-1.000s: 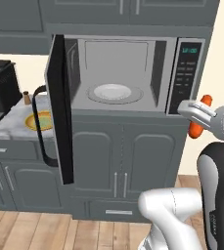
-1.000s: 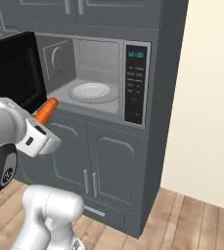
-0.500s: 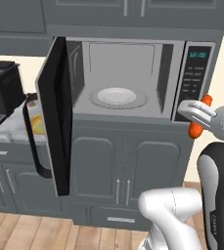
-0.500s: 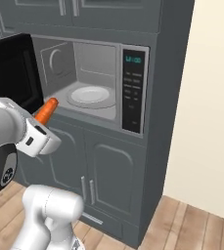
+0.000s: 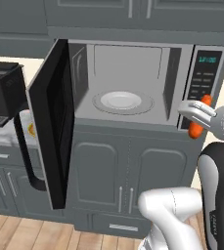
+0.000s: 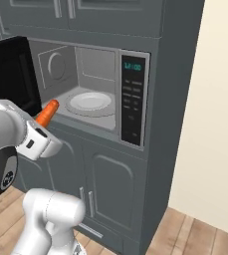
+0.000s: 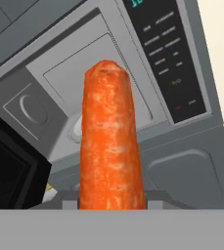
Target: Pick the carrot from the counter and place it in the microwave. Then turn on the microwave.
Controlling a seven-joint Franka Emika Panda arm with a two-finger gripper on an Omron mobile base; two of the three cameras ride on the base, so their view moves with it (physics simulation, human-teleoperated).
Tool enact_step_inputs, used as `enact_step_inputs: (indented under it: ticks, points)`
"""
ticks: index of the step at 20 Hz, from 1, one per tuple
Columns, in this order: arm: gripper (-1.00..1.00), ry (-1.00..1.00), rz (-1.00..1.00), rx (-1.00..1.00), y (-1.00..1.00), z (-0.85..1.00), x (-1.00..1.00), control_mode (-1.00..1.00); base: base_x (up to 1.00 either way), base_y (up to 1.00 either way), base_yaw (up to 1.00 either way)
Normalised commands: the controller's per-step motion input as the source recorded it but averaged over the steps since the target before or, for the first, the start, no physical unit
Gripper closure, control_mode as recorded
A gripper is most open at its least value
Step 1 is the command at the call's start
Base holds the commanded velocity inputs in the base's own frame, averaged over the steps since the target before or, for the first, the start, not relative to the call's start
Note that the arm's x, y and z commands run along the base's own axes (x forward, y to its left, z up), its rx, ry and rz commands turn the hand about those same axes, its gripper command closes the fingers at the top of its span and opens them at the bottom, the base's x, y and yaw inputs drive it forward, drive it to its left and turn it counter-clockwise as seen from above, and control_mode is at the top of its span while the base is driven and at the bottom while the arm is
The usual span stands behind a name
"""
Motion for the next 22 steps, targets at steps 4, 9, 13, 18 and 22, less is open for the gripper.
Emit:
enact_step_inputs:
  ticks: [4, 9, 13, 18, 22]
  points:
    - [1.00, 0.00, 0.00, 0.00, 0.00, 0.00, 0.00, 1.00, 0.33, -0.05, 0.09]
    - [1.00, 0.00, 0.00, 0.00, 0.00, 0.00, 0.00, 1.00, 0.28, 0.00, 0.08]
    - [1.00, 0.00, 0.00, 0.00, 0.00, 0.00, 0.00, 1.00, 0.09, 0.00, 0.01]
    - [1.00, 0.00, 0.00, 0.00, 0.00, 0.00, 0.00, -1.00, 0.00, 0.00, 0.00]
    - [1.00, 0.00, 0.00, 0.00, 0.00, 0.00, 0.02, -1.00, 0.00, 0.00, 0.00]
